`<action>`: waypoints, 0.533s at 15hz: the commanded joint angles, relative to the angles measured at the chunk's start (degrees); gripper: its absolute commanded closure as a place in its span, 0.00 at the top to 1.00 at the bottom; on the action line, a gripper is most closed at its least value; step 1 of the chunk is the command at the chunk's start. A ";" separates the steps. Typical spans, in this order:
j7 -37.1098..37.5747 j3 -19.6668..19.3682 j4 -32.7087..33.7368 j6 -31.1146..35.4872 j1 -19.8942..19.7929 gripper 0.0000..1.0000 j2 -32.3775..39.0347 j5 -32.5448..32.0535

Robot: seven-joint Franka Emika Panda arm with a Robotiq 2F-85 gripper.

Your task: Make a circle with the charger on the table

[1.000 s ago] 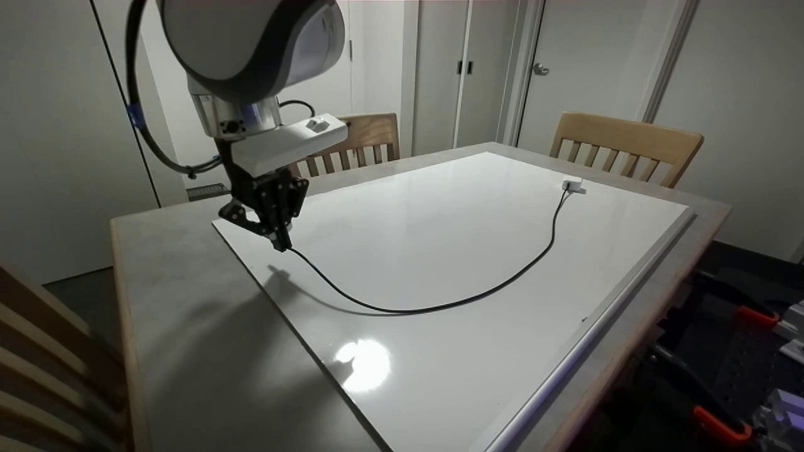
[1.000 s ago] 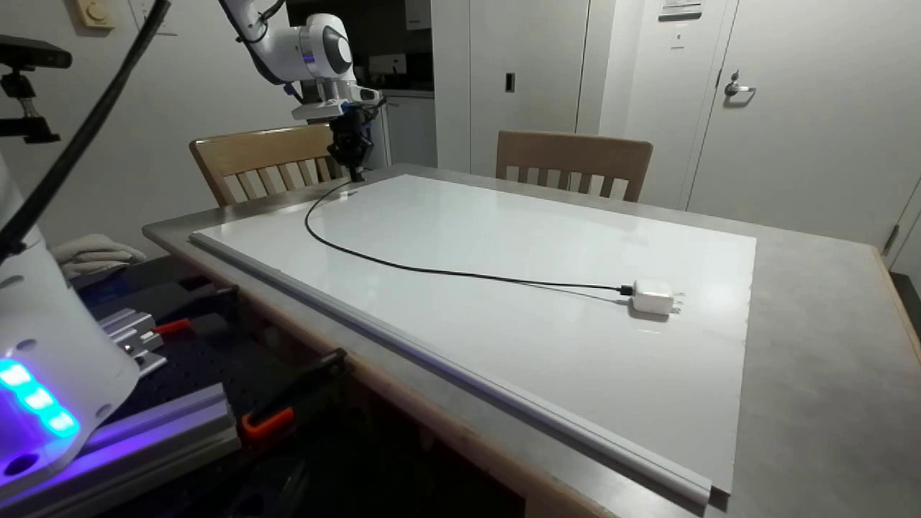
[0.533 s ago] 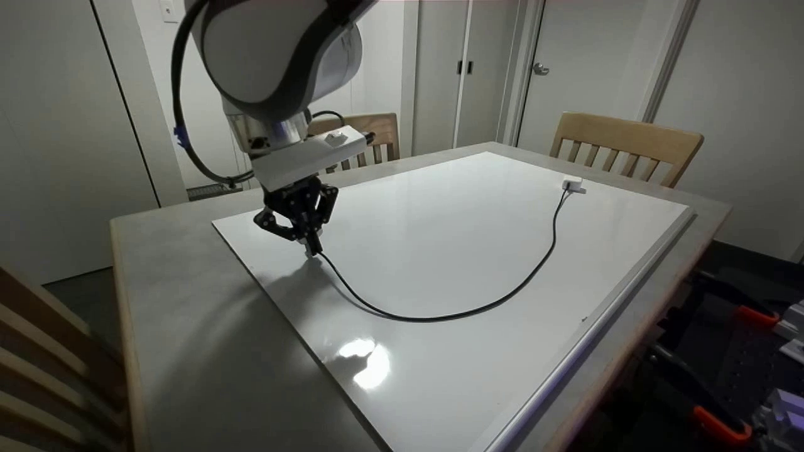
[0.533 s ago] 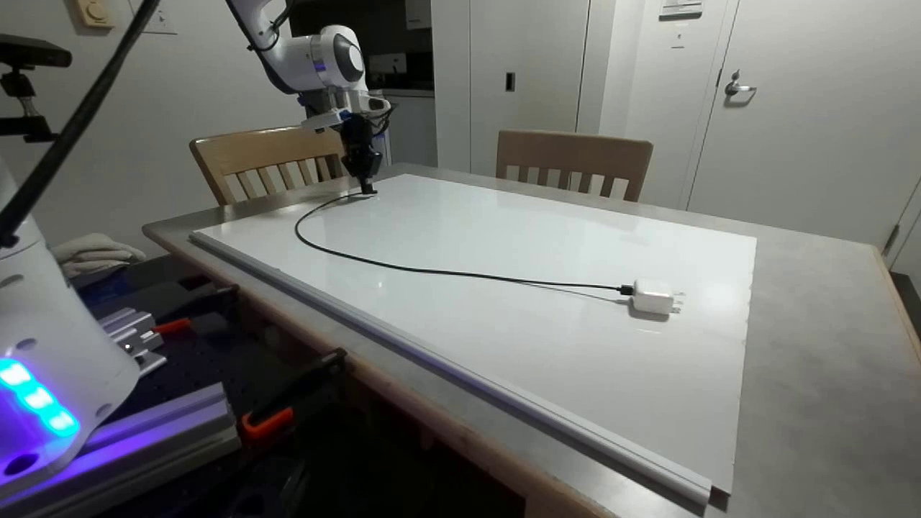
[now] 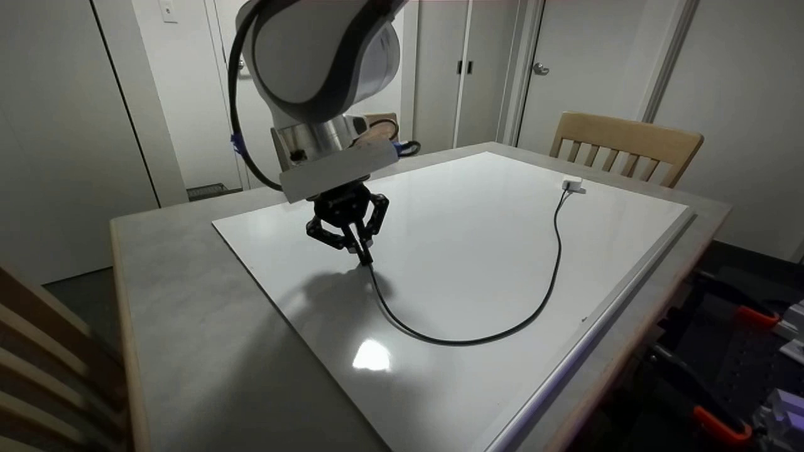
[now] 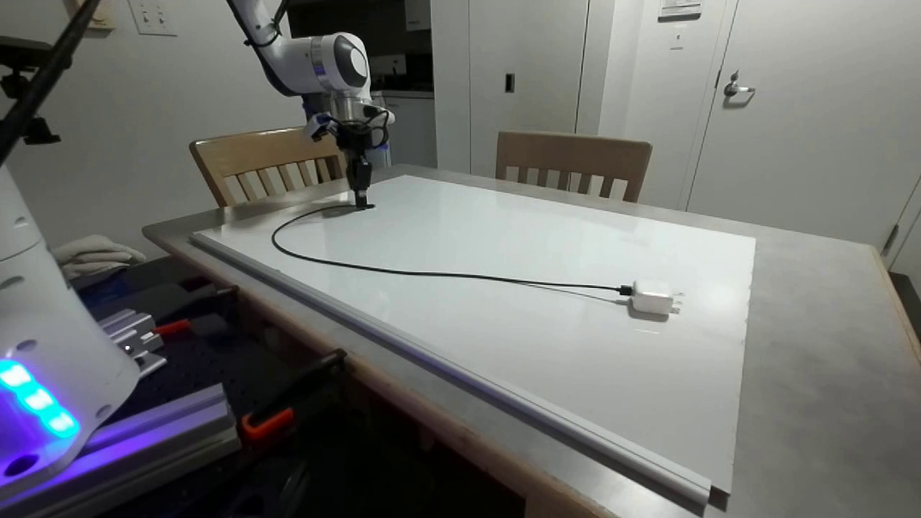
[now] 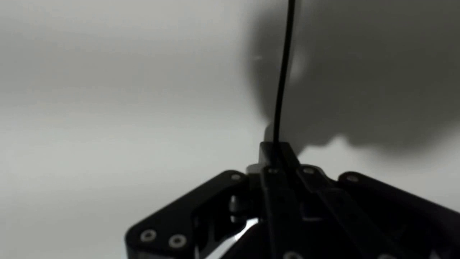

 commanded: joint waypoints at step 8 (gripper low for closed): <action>12.72 -2.02 0.95 -5.76 0.08 0.01 0.82 -2.81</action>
